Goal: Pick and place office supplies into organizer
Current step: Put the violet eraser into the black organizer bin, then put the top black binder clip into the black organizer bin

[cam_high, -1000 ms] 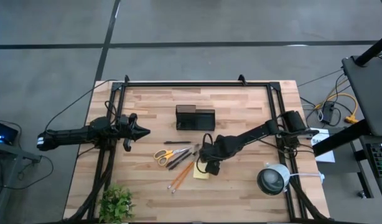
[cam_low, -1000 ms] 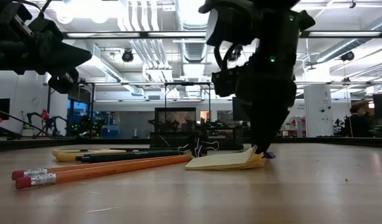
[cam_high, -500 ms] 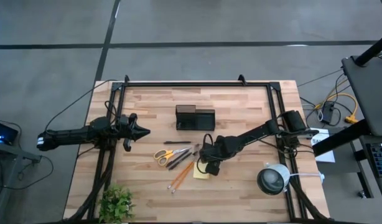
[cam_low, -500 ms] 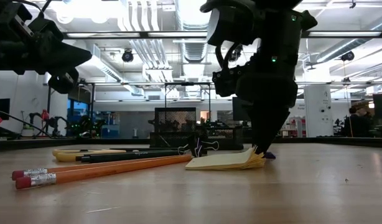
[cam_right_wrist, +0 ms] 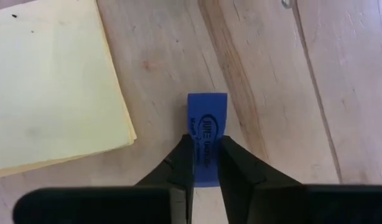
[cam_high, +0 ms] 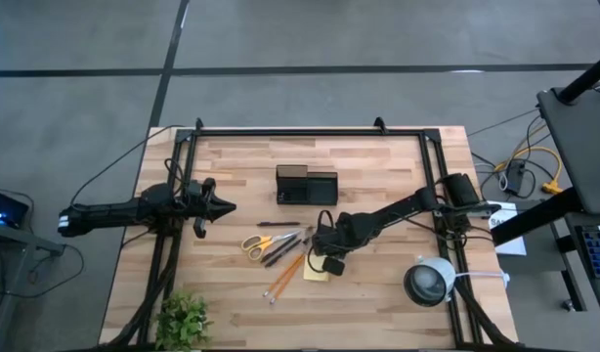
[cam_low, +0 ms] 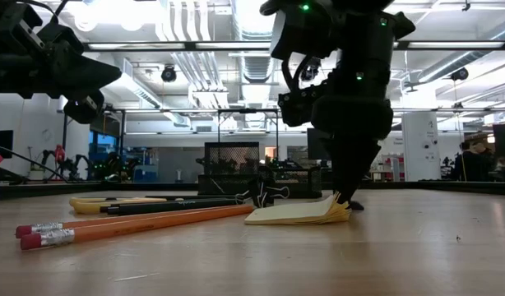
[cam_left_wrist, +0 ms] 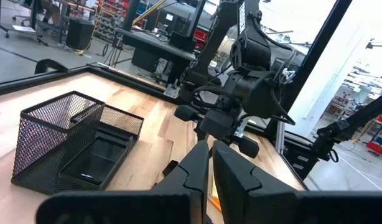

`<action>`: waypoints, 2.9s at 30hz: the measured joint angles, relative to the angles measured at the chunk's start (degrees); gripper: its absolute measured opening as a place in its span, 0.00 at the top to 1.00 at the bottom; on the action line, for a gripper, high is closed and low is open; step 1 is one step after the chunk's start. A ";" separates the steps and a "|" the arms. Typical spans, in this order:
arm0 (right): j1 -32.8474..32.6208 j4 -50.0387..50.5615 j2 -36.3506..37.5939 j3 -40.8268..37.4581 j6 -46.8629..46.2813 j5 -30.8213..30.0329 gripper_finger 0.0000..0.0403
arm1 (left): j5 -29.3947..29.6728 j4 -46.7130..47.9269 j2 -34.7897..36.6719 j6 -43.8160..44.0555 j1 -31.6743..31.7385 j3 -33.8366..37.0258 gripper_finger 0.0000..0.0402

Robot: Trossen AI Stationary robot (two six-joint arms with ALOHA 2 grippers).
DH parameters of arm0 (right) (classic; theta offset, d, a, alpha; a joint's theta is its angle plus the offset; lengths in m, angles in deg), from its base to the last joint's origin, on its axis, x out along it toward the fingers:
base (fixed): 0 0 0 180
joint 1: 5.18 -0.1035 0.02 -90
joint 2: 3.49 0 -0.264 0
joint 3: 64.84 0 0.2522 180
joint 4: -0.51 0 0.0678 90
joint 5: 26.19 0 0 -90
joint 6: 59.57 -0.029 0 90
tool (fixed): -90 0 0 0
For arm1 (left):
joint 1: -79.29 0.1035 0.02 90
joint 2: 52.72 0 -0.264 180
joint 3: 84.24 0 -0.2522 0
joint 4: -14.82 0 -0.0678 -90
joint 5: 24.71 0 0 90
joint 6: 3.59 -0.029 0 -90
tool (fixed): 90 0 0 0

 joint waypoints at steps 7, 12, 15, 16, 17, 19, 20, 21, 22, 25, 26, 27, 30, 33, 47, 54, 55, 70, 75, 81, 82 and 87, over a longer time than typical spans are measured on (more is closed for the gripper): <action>2.27 3.11 1.01 10.35 3.78 -9.37 0.90 | 0.00 -0.02 0.07 -0.01 -0.02 0.00 0.98; 7.29 -0.55 0.90 16.16 12.29 -11.42 0.89 | -0.02 0.02 -0.02 0.00 -0.02 0.00 0.98; 11.48 -2.75 -0.22 16.54 17.02 -11.22 0.89 | 0.00 -0.05 -0.07 -0.02 0.00 0.00 0.98; 12.86 -3.52 -0.69 16.93 17.99 -10.66 0.89 | -0.01 0.04 -0.09 0.00 -0.01 0.00 0.98; 14.27 -3.75 -1.10 17.32 18.75 -9.00 0.89 | 0.00 0.07 0.09 0.00 -0.01 0.00 0.98; 16.69 -3.73 -2.34 18.74 21.24 -3.98 0.89 | -0.02 -0.18 -0.12 -0.02 0.00 0.00 0.98; 17.64 -4.10 -3.14 19.44 22.63 -1.32 0.89 | 0.00 0.02 -0.09 0.00 -0.02 0.00 0.98; 18.23 -4.10 -3.96 19.96 24.26 0.43 0.89 | 0.00 0.03 -0.01 0.00 -0.02 0.00 0.98; 18.64 -3.82 -5.02 20.53 26.02 0.99 0.89 | 0.00 -0.12 -0.13 0.00 -0.02 0.00 0.98; 18.69 -3.73 -8.50 22.34 29.42 1.00 0.89 | 0.00 -0.03 -0.17 0.00 -0.02 0.00 0.98; 18.68 -3.59 -9.69 23.17 29.79 1.04 0.89 | 0.00 -0.09 -0.27 -0.02 0.00 0.00 0.98; 18.72 -3.61 -10.76 24.06 30.20 1.05 0.89 | 0.00 0.00 -0.33 -0.01 -0.01 0.00 0.98; 19.06 -2.71 -13.40 26.54 30.70 -0.56 0.87 | 0.00 -0.03 -0.39 -0.01 -0.02 0.00 0.98; 19.19 -2.20 -14.43 28.33 30.65 -3.28 0.80 | 0.00 -0.06 -0.37 -0.01 0.00 0.00 0.98; 16.52 14.19 -10.45 29.51 27.30 -0.03 0.53 | 0.00 -0.03 -0.39 -0.02 -0.02 0.00 0.98; 9.44 12.47 -7.14 21.85 38.50 3.86 0.54 | -0.02 -0.04 -0.42 -0.02 -0.02 0.00 0.98; 8.78 11.02 -7.16 21.08 40.49 3.87 0.54 | 0.00 0.02 -0.39 -0.01 -0.02 0.00 0.98; 9.25 9.02 -10.71 19.99 44.24 2.97 0.54 | 0.01 0.04 -1.01 -0.01 -0.01 0.00 0.98; 9.25 8.63 -11.62 20.06 44.64 2.97 0.55 | 0.00 -0.13 -1.34 -0.02 0.00 0.00 0.98; 9.25 8.60 -11.60 20.01 44.66 3.03 0.70 | 0.00 -0.01 -1.55 0.00 -0.02 0.00 0.98; 9.25 8.57 -11.60 20.01 44.66 3.04 0.73 | 0.00 -0.04 -1.51 -0.02 -0.01 0.00 0.98; 9.27 8.42 -11.60 20.01 45.04 3.14 0.86 | 0.00 -0.03 -1.51 0.00 -0.02 0.00 0.98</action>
